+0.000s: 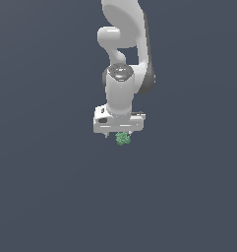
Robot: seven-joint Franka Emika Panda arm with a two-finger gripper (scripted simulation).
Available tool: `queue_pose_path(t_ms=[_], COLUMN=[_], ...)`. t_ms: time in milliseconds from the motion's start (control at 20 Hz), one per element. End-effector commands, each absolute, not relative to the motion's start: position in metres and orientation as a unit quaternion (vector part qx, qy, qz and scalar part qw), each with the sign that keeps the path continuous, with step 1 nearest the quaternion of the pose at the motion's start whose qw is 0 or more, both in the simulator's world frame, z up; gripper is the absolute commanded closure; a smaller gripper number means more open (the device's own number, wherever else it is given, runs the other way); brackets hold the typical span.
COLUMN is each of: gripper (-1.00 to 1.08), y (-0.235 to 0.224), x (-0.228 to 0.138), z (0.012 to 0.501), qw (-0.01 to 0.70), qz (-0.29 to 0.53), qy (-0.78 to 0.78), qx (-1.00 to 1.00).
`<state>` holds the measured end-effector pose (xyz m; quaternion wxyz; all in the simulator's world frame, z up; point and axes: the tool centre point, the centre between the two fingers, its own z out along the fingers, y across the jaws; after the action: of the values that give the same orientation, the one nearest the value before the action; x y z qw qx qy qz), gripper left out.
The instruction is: Pick up the object and move it to a goal position.
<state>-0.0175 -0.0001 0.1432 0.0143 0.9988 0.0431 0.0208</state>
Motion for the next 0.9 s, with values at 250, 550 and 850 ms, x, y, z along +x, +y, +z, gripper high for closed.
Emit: queue_pose_path(t_ms=[250,550,850], gripper=[-0.92,-0.92,-0.92], y=[0.020,0.027,0.027], x=[-0.056,-0.070,-0.070], z=[0.103,0.090,0.087], qw=[0.004,0.000,0.000], qz=[0.006,0.000,0.000], qy=[0.064,0.072,0.071], qx=[0.998,0.997,0.997])
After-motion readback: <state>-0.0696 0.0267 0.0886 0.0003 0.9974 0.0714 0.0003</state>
